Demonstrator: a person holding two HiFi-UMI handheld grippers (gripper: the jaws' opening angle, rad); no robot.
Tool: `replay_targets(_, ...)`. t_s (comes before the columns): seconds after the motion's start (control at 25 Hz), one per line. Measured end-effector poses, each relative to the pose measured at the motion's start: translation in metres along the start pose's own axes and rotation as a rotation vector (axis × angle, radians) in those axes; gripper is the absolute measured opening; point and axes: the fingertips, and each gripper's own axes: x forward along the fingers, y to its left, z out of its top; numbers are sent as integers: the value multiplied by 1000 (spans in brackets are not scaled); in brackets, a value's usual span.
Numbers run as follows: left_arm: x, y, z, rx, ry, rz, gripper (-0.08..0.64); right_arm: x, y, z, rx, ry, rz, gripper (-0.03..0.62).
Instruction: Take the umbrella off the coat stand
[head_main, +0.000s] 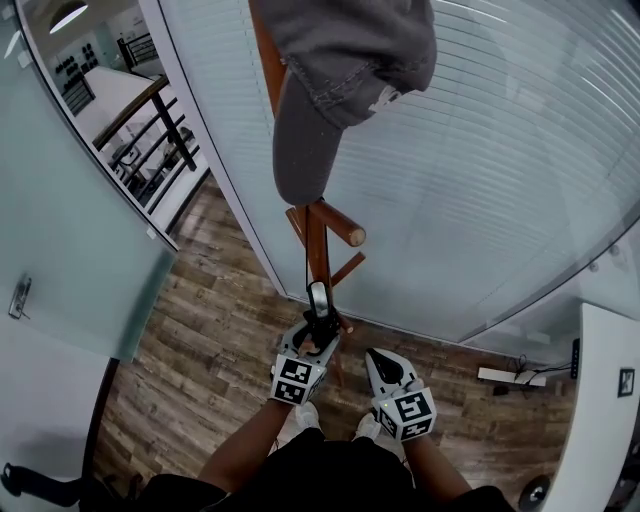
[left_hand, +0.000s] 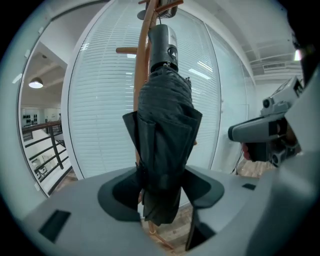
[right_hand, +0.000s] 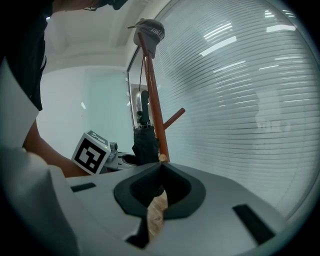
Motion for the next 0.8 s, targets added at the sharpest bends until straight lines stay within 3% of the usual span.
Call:
replay_targets(0.4, -32, -6, 50, -4, -99, 15, 255, 6, -7, 7, -5, -42, -13, 6)
replay_targets(0.8, -60, -18, 107, 113, -208, -15, 253, 7, -12, 15, -6, -71, -27, 6)
